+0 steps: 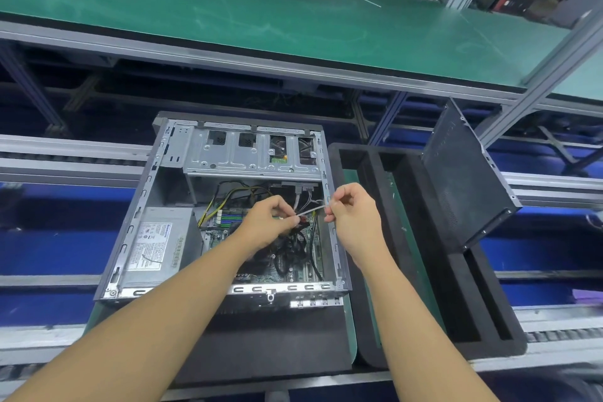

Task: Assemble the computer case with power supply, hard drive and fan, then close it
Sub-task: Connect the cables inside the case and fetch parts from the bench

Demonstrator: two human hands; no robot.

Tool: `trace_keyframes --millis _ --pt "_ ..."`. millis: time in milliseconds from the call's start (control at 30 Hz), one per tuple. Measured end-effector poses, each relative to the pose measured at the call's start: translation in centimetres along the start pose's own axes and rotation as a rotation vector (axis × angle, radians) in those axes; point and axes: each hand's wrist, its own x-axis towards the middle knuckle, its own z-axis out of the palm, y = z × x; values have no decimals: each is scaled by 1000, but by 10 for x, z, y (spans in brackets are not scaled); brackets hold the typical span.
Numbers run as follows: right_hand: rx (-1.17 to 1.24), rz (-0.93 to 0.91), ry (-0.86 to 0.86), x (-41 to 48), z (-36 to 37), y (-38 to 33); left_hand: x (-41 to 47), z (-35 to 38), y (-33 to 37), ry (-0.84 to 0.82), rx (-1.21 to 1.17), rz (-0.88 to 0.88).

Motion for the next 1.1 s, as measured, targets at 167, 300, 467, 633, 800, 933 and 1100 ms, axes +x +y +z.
trace_keyframes --millis 167,300,467,633,800,933,1100 --pt "-734 -188 -140 -5 20 -7 4 -1 0 -28 -185 -55" --pt "-1024 -157 -203 -12 44 -6 4 3 3 2 -138 -38" --pt "-1123 -81 -298 -13 60 2 11 19 5 136 -29 -143" --pt "-1001 -35 -284 -11 60 3 18 29 7 196 -29 -234" --pt "-690 -27 -211 -8 48 3 8 25 11 226 -2 -164" --pt "-367 -13 -208 -4 44 -5 -9 4 22 345 -9 -45" --pt "-367 -35 -167 6 59 -10 -29 -15 28 432 16 -86"
